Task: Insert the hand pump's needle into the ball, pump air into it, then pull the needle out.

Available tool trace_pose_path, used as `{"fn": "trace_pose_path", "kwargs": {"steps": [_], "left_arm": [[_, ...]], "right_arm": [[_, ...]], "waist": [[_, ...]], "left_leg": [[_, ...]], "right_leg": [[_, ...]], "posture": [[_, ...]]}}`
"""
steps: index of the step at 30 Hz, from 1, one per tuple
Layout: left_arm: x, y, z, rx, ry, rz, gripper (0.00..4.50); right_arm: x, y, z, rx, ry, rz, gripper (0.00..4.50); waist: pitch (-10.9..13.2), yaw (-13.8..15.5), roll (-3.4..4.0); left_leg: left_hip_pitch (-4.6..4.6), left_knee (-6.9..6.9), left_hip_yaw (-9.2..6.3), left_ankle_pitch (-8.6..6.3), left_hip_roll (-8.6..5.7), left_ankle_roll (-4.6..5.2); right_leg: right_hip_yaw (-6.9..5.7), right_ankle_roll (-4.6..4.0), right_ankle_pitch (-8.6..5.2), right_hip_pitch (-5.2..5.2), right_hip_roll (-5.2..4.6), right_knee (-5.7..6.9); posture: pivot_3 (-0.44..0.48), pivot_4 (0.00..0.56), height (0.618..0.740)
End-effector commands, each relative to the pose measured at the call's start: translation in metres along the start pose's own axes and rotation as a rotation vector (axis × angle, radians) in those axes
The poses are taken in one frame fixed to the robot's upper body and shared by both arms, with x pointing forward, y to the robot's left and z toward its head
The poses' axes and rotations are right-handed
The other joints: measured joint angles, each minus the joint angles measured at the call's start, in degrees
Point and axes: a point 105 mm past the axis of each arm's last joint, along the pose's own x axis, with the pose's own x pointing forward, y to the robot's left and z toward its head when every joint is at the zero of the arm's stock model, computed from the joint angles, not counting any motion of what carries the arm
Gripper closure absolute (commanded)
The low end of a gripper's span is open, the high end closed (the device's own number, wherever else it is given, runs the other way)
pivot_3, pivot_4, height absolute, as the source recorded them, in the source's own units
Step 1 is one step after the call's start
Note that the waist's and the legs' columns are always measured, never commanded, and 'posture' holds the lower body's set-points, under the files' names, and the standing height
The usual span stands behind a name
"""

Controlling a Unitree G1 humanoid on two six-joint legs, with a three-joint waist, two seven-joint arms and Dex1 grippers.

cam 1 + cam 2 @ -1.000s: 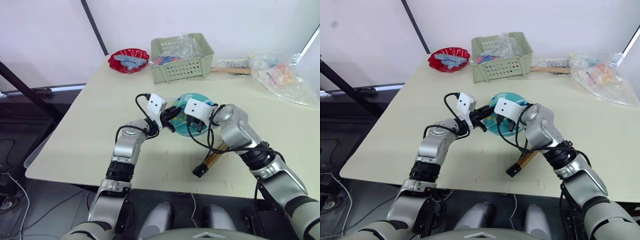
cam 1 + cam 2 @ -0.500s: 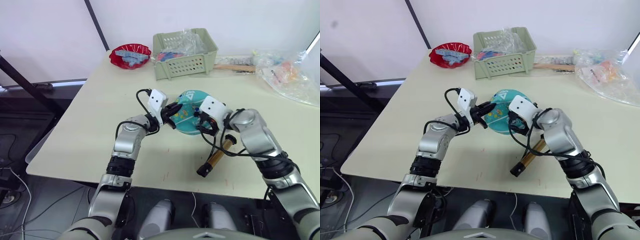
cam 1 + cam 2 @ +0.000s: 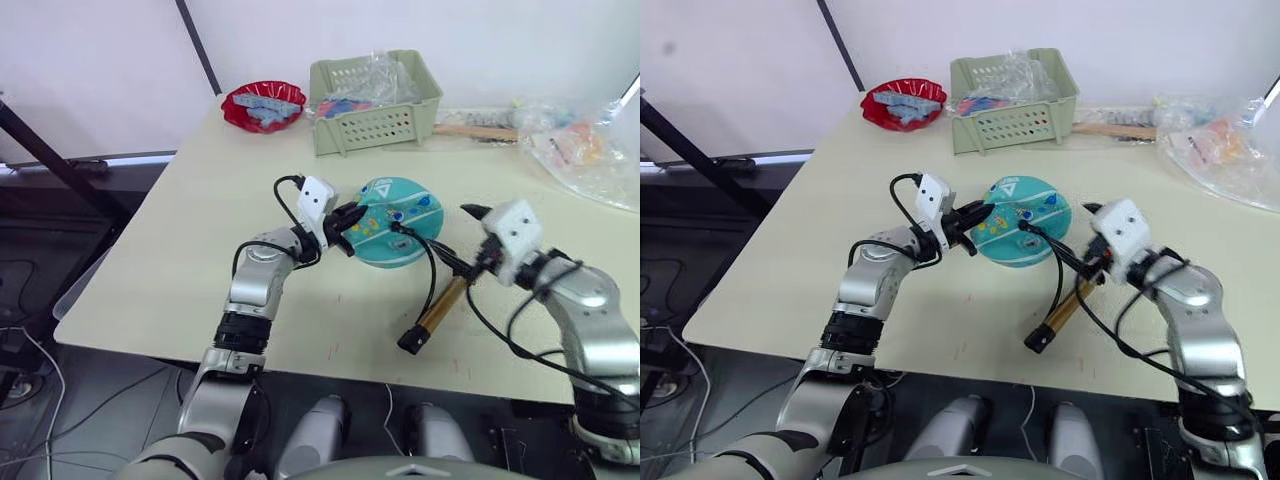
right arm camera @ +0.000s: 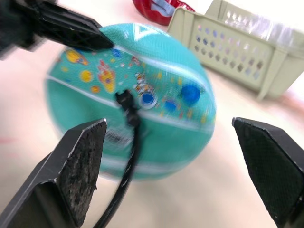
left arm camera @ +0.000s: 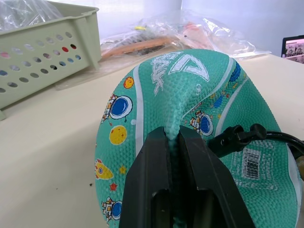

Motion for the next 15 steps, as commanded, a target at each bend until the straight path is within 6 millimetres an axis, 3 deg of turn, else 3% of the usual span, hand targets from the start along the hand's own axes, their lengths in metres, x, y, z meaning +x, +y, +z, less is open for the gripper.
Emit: {"fn": "trace_pose_path", "kwargs": {"steps": [1, 4, 11, 15], "left_arm": [[0.0, -0.011, -0.05, -0.087, 0.176, -0.021, 4.5], [0.0, -0.011, -0.049, -0.086, 0.175, -0.025, 4.5], [0.001, -0.012, -0.043, -0.076, 0.165, -0.031, 4.5], [0.0, -0.012, -0.04, -0.07, 0.16, -0.033, 4.5]], "right_arm": [[-0.023, -0.004, 0.008, -0.009, -0.071, 0.02, 0.08], [-0.042, -0.004, -0.008, 0.025, -0.033, 0.059, 0.08], [-0.078, -0.015, -0.016, 0.033, -0.086, 0.064, 0.08], [-0.088, -0.02, -0.017, -0.004, -0.12, 0.036, 0.08]], "waist": [[0.09, -0.1, 0.11], [0.24, -0.05, 0.11], [0.42, 0.01, -0.06], [0.45, 0.0, -0.1]], "left_leg": [[0.0, 0.0, 0.03, 0.01, -0.02, 0.02], [0.04, 0.0, 0.21, 0.0, -0.02, 0.04], [0.03, 0.02, 0.42, -0.02, 0.01, 0.0], [0.03, 0.02, 0.49, 0.02, 0.01, 0.06]], "right_leg": [[0.04, 0.0, 0.0, -0.01, -0.02, 0.0], [0.11, 0.01, 0.01, -0.01, -0.02, 0.01], [0.07, 0.01, 0.01, 0.03, -0.03, 0.01], [0.1, 0.01, 0.0, 0.02, -0.03, 0.01]], "posture": [[0.0, 0.15, 0.74], [0.0, 0.15, 0.74], [0.0, 0.15, 0.74], [0.0, 0.15, 0.74]]}}
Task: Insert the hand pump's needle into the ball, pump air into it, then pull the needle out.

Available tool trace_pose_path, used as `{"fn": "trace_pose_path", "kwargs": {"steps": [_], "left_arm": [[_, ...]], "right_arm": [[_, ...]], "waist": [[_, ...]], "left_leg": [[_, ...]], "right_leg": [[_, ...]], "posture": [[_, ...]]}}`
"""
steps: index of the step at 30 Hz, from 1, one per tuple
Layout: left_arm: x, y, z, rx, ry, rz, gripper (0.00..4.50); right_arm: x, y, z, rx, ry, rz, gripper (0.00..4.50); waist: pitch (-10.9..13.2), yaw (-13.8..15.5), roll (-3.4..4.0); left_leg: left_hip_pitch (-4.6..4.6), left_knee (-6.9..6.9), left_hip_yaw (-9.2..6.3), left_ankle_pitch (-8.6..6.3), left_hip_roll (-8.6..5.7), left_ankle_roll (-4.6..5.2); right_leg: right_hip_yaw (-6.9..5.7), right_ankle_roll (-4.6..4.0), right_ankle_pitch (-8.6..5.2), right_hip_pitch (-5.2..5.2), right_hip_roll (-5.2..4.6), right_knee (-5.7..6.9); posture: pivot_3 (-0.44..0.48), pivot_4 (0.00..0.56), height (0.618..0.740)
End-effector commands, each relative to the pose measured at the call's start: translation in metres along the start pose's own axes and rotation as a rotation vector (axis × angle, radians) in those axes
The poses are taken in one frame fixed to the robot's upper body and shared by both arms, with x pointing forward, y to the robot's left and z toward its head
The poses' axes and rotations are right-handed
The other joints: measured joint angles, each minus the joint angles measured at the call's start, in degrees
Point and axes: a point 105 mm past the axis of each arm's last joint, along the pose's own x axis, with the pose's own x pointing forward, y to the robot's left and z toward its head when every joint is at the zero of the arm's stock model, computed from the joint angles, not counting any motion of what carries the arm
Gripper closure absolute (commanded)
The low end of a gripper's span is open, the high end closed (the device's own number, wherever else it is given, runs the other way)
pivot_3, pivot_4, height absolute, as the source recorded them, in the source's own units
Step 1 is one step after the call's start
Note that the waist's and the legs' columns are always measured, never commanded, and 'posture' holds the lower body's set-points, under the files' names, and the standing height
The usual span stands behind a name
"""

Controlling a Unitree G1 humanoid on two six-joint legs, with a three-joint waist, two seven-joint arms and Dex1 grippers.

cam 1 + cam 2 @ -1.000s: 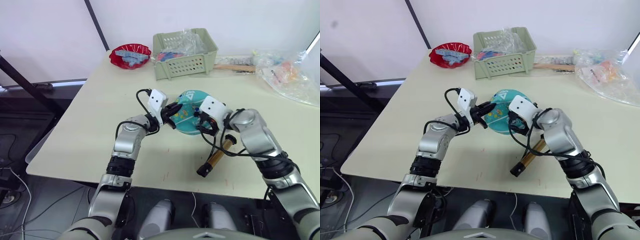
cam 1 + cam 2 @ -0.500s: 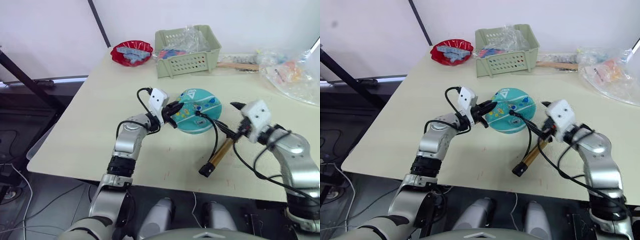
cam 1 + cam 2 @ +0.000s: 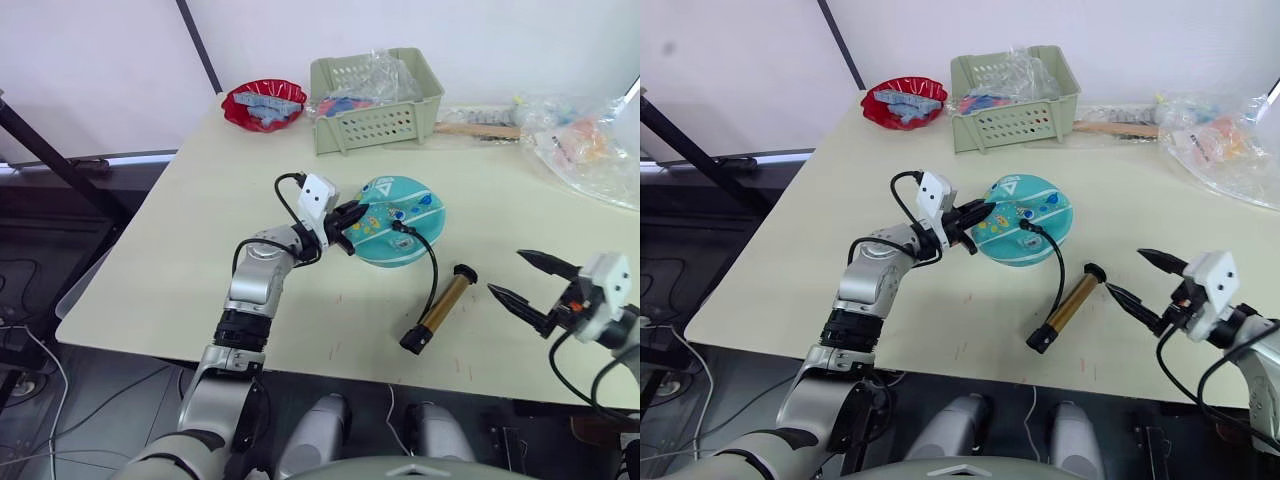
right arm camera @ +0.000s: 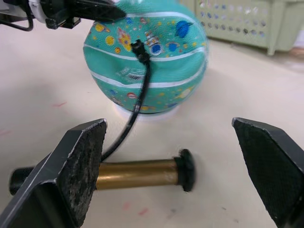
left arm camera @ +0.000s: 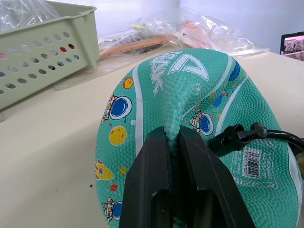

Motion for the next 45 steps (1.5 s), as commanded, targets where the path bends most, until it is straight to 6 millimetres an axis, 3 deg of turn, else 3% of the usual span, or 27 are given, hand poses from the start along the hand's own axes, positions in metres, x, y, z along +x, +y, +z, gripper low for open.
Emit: {"fn": "trace_pose_path", "kwargs": {"steps": [1, 8, 12, 18, 26, 33, 39, 45], "left_arm": [[0.001, -0.012, -0.041, -0.075, 0.154, -0.024, 4.5], [0.002, -0.013, -0.029, -0.07, 0.114, -0.037, 4.5], [0.003, -0.011, -0.02, -0.07, 0.083, -0.022, 3.03], [0.004, -0.008, 0.001, -0.061, 0.008, -0.02, 0.1], [-0.003, -0.015, 0.039, -0.005, -0.12, -0.05, 0.04], [-0.011, -0.018, 0.053, 0.036, -0.147, -0.066, 0.04], [-0.033, -0.012, 0.063, 0.052, -0.191, -0.066, 0.04], [-0.067, -0.003, 0.058, 0.05, -0.182, -0.066, 0.04]], "right_arm": [[-0.008, -0.004, 0.012, -0.074, -0.07, -0.005, 0.08], [-0.01, -0.003, 0.009, -0.092, -0.086, 0.0, 0.08], [-0.008, 0.0, 0.007, -0.092, -0.085, 0.013, 0.0], [-0.005, -0.001, 0.008, -0.078, -0.092, 0.024, 0.0], [-0.002, -0.001, 0.007, -0.079, -0.106, 0.021, 0.0], [0.0, -0.001, 0.009, -0.082, -0.123, 0.023, 0.0], [-0.001, -0.001, 0.008, -0.091, -0.13, 0.017, 0.0], [0.0, -0.001, 0.006, -0.091, -0.128, 0.02, 0.0]], "waist": [[0.01, -0.01, -0.01], [0.04, -0.01, 0.0], [0.17, -0.06, 0.05], [0.52, -0.39, -0.23], [0.78, -0.88, -0.3], [0.85, -1.03, -0.32], [0.86, -1.3, -0.31], [0.85, -2.35, -0.3]], "left_leg": [[0.01, 0.0, 0.02, 0.0, 0.0, 0.0], [0.0, 0.01, 0.07, 0.01, 0.02, 0.01], [-0.01, 0.01, 0.11, 0.02, 0.01, 0.01], [-0.12, 0.03, 0.17, 0.08, 0.05, -0.05], [-0.47, 0.12, 0.23, 0.2, 0.06, -0.21], [-0.59, 0.23, 0.25, 0.2, 0.06, -0.21], [-0.6, 0.3, 0.28, 0.19, 0.06, -0.2], [-0.56, 0.36, 0.23, 0.19, 0.08, -0.2]], "right_leg": [[0.01, 0.0, 0.0, 0.0, 0.0, 0.0], [0.05, 0.0, 0.0, -0.01, 0.0, 0.0], [0.09, 0.0, 0.0, -0.02, 0.0, 0.0], [0.17, -0.01, 0.01, -0.15, 0.05, 0.0], [0.3, -0.14, 0.09, -0.57, 0.08, 0.06], [0.39, -0.29, 0.17, -0.67, 0.09, 0.05], [0.43, -0.3, 0.18, -0.69, 0.11, 0.08], [0.52, -0.32, 0.19, -0.69, 0.1, 0.21]], "posture": [[0.0, 0.15, 0.74], [0.0, 0.15, 0.74], [0.0, 0.15, 0.74], [0.0, 0.15, 0.74], [0.0, 0.15, 0.74], [0.0, 0.15, 0.74], [0.0, 0.15, 0.74], [0.0, 0.15, 0.74]]}}
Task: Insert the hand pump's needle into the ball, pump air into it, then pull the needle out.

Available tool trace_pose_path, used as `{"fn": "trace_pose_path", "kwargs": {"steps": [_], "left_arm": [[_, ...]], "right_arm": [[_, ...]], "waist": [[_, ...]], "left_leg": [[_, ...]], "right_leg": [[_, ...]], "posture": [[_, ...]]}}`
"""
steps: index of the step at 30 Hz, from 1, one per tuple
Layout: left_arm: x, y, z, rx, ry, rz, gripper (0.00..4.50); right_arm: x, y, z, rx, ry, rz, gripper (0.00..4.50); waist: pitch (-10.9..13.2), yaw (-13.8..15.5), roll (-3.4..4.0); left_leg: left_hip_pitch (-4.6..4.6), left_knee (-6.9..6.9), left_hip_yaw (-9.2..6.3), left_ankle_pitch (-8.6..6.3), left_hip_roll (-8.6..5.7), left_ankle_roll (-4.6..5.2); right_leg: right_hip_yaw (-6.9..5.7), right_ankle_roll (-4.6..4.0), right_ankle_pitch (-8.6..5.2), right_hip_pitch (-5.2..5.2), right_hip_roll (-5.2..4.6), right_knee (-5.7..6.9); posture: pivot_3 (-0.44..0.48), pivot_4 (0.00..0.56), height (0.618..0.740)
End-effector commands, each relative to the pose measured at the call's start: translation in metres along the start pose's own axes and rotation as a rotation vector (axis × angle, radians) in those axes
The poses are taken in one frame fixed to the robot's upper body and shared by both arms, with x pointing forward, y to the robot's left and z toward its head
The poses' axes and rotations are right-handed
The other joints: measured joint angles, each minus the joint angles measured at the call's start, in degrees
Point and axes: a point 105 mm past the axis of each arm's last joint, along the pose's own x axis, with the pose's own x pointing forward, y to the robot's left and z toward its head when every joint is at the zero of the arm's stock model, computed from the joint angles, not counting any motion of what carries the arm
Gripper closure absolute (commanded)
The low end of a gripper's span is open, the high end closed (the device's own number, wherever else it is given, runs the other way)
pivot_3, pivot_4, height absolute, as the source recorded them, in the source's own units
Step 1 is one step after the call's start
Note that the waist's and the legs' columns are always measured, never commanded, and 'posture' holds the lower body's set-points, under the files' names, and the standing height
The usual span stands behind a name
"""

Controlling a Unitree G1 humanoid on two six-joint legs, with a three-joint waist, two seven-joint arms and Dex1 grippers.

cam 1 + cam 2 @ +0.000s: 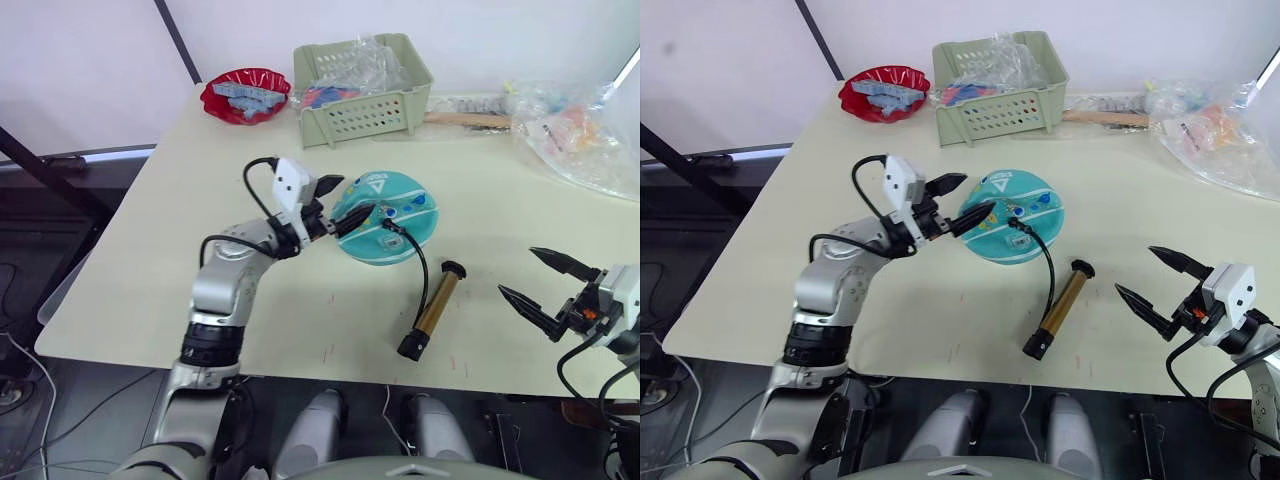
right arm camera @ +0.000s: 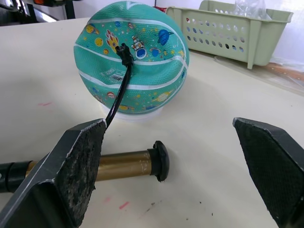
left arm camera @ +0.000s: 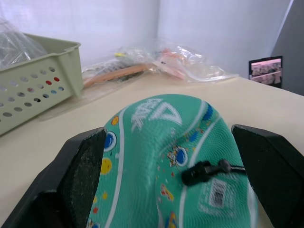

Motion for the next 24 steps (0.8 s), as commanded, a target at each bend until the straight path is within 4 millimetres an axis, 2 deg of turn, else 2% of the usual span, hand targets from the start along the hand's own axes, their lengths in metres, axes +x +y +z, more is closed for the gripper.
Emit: {"fn": "trace_pose_path", "kwargs": {"steps": [1, 6, 14, 19, 24], "left_arm": [[-0.017, 0.0, 0.016, 0.026, -0.047, -0.021, 0.04], [-0.07, 0.013, -0.013, 0.016, 0.057, 0.029, 0.04], [-0.13, 0.021, -0.034, 0.033, 0.181, 0.054, 0.04], [-0.157, 0.024, -0.04, 0.041, 0.233, 0.065, 0.04], [-0.173, 0.022, -0.044, 0.035, 0.257, 0.059, 0.04]], "right_arm": [[0.0, 0.0, 0.005, -0.027, -0.025, 0.008, 0.0], [-0.005, 0.001, -0.006, -0.021, 0.005, 0.012, 0.0], [-0.017, -0.006, -0.017, -0.018, 0.049, 0.017, 0.0], [-0.025, -0.012, -0.02, -0.011, 0.061, 0.02, 0.0], [-0.036, -0.018, -0.02, -0.001, 0.079, 0.03, 0.0]], "waist": [[0.0, -0.02, 0.0], [0.02, -0.71, 0.04], [0.15, -0.04, 0.15], [0.17, 0.0, 0.19], [0.19, -0.06, 0.22]], "left_leg": [[0.01, 0.0, 0.0, 0.0, 0.0, 0.0], [0.24, 0.15, 0.21, -0.05, 0.02, 0.07], [0.35, 0.42, 0.33, -0.28, 0.04, 0.45], [0.38, 0.44, 0.33, -0.28, 0.07, 0.46], [0.39, 0.45, 0.5, -0.32, 0.08, 0.52]], "right_leg": [[0.01, 0.0, 0.0, 0.0, 0.0, 0.01], [0.26, -0.04, -0.02, 0.01, 0.02, 0.37], [0.4, -0.05, -0.03, 0.04, -0.01, 0.72], [0.41, -0.08, -0.02, 0.04, 0.01, 0.77], [0.58, -0.08, -0.02, 0.01, -0.01, 0.77]], "posture": [[0.0, 0.15, 0.74], [0.0, 0.15, 0.74], [0.0, 0.15, 0.74], [0.0, 0.15, 0.74], [0.0, 0.15, 0.74]]}}
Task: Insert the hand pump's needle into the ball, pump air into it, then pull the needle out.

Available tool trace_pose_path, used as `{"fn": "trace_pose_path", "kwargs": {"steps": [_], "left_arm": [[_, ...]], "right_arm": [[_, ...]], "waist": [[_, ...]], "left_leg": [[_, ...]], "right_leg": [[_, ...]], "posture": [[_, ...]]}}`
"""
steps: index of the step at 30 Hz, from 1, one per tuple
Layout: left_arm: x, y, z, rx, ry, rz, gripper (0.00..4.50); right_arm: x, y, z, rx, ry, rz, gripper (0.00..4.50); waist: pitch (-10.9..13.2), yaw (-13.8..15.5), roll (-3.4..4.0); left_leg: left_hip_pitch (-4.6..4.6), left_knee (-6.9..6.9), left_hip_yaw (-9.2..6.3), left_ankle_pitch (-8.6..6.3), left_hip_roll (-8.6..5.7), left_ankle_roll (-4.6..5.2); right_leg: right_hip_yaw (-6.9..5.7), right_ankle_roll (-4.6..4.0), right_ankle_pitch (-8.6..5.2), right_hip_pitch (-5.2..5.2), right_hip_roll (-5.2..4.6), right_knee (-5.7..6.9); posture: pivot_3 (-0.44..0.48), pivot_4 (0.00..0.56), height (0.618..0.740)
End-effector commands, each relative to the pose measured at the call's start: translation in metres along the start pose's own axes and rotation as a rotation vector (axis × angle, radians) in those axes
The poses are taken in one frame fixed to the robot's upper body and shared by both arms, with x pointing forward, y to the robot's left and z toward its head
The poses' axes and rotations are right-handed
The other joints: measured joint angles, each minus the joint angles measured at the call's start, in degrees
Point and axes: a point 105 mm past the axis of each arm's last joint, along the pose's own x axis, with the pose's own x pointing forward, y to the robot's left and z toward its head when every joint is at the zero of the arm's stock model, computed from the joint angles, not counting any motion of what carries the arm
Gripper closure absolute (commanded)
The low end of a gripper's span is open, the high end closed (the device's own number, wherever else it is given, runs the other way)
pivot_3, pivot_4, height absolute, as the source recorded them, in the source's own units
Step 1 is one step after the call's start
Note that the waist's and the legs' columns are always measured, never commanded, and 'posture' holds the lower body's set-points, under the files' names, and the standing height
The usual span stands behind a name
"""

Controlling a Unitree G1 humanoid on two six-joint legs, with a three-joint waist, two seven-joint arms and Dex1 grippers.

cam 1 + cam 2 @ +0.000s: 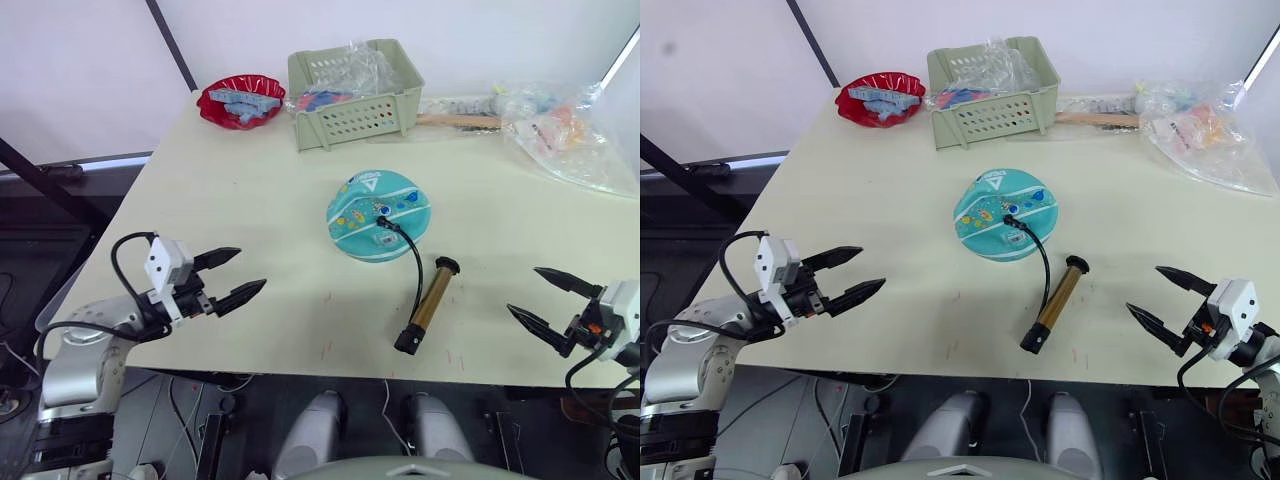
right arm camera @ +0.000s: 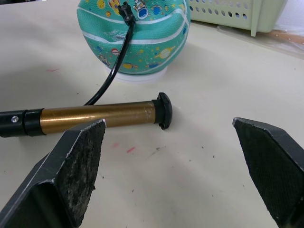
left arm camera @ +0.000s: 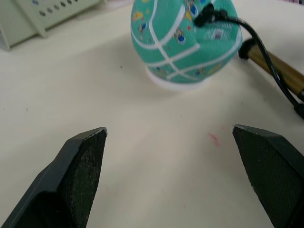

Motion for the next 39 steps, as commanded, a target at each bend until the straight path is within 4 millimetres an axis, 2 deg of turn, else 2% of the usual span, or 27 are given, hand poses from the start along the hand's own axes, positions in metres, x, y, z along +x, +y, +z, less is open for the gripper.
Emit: {"fn": "trace_pose_path", "kwargs": {"steps": [1, 10, 16, 22, 33, 39], "left_arm": [[-0.013, 0.003, 0.007, 0.035, -0.023, 0.007, 0.04], [-0.022, 0.002, 0.007, 0.028, -0.024, 0.012, 0.04], [-0.011, -0.004, 0.014, 0.029, -0.032, -0.01, 0.04], [0.013, -0.032, 0.011, -0.008, 0.011, -0.1, 0.04], [0.068, -0.075, 0.024, -0.031, 0.0, -0.242, 0.04], [0.103, -0.102, 0.03, -0.016, 0.057, -0.362, 0.04]], "right_arm": [[-0.014, -0.01, 0.009, -0.039, -0.007, -0.012, 0.0], [-0.03, -0.021, 0.01, -0.045, 0.013, -0.001, 0.0], [-0.027, -0.018, 0.01, -0.046, 0.016, 0.024, 0.0], [-0.023, -0.002, 0.014, -0.044, -0.008, 0.08, 0.0], [-0.024, 0.014, 0.023, -0.021, -0.035, 0.141, 0.0], [-0.02, 0.019, 0.033, -0.033, -0.063, 0.18, 0.0]], "waist": [[0.0, 0.0, -0.01], [0.0, -0.05, -0.01], [0.0, -0.04, -0.01], [-0.01, -0.03, 0.0], [-0.02, 0.04, 0.0], [-0.02, 0.02, 0.01]], "left_leg": [[0.01, 0.0, 0.08, -0.03, 0.0, 0.05], [0.11, 0.03, 0.42, -0.08, 0.06, 0.14], [0.15, 0.08, 0.6, -0.15, 0.11, 0.25], [0.15, 0.19, 0.83, -0.25, 0.15, 0.37], [0.17, 0.31, 0.98, -0.26, 0.2, 0.39], [0.18, 0.37, 1.02, -0.26, 0.19, 0.39]], "right_leg": [[0.06, 0.0, 0.0, 0.0, 0.0, 0.0], [0.33, 0.03, 0.01, -0.01, 0.0, 0.0], [0.42, 0.04, 0.02, -0.01, 0.01, 0.01], [0.56, 0.07, 0.04, 0.0, 0.01, 0.01], [0.66, 0.16, 0.1, 0.01, 0.06, 0.02], [0.69, 0.22, 0.14, 0.03, 0.1, 0.04]], "posture": [[0.0, 0.15, 0.74], [0.0, 0.15, 0.74], [0.0, 0.15, 0.74], [0.0, 0.15, 0.74], [0.0, 0.15, 0.74], [0.0, 0.15, 0.74]]}}
